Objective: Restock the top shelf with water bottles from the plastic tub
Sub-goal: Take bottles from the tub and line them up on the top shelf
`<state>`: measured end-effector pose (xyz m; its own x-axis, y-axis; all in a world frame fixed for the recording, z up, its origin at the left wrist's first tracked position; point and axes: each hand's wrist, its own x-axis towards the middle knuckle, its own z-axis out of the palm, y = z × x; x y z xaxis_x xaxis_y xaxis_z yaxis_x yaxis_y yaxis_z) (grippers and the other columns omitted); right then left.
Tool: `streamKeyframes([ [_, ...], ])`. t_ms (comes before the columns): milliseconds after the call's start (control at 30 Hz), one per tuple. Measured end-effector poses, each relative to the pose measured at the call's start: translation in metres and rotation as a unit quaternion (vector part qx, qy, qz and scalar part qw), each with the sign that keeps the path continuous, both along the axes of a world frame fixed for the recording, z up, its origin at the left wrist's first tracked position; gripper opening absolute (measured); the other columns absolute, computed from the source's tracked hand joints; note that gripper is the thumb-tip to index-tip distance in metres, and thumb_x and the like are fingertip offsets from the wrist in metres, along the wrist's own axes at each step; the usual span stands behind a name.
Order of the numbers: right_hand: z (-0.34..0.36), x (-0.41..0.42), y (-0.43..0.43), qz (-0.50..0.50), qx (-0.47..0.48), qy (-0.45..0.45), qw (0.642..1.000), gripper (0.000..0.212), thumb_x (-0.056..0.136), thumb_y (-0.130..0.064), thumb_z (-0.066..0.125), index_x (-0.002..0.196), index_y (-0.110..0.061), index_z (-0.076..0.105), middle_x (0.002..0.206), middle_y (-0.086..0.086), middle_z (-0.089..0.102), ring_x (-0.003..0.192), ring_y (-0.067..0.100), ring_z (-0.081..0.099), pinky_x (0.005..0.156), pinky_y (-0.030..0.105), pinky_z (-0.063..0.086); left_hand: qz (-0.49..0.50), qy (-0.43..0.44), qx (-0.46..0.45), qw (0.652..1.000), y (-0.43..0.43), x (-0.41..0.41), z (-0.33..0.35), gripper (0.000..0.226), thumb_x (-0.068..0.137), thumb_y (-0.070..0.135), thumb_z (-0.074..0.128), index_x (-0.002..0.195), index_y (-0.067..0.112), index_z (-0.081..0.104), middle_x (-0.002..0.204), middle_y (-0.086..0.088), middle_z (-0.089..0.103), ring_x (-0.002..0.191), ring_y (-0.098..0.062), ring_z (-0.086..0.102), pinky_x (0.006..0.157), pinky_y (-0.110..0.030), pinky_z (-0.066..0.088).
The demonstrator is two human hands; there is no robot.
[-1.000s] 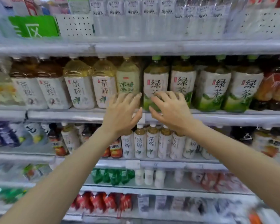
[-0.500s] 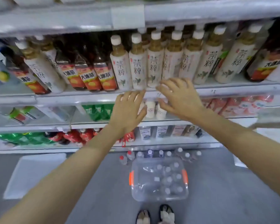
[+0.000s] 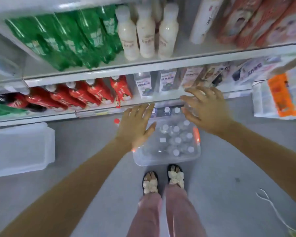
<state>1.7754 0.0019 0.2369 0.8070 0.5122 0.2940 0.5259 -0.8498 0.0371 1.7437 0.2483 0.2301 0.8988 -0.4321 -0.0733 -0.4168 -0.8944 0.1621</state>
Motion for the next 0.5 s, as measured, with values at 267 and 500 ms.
streamKeyframes([
  [267, -0.117, -0.034, -0.034, 0.021, -0.038, 0.055, 0.998, 0.042, 0.085, -0.045, 0.046, 0.108, -0.016, 0.066, 0.119, 0.007, 0.065, 0.104, 0.031, 0.06, 0.088, 0.046, 0.046, -0.012, 0.087, 0.028, 0.996, -0.028, -0.025, -0.117, 0.061, 0.089, 0.043, 0.03, 0.132, 0.005, 0.051, 0.121, -0.012, 0.062, 0.108, -0.033, 0.06, 0.086, -0.044, 0.049],
  [500, -0.208, -0.043, -0.042, 0.036, -0.076, 0.15, 0.985, 0.048, 0.085, -0.046, 0.045, 0.117, -0.016, 0.064, 0.118, 0.007, 0.065, 0.102, 0.035, 0.063, 0.084, 0.05, 0.051, 0.007, 0.137, 0.027, 0.99, -0.049, -0.019, -0.206, 0.063, 0.089, 0.043, 0.028, 0.135, 0.005, 0.048, 0.127, -0.015, 0.058, 0.114, -0.035, 0.056, 0.091, -0.047, 0.045],
])
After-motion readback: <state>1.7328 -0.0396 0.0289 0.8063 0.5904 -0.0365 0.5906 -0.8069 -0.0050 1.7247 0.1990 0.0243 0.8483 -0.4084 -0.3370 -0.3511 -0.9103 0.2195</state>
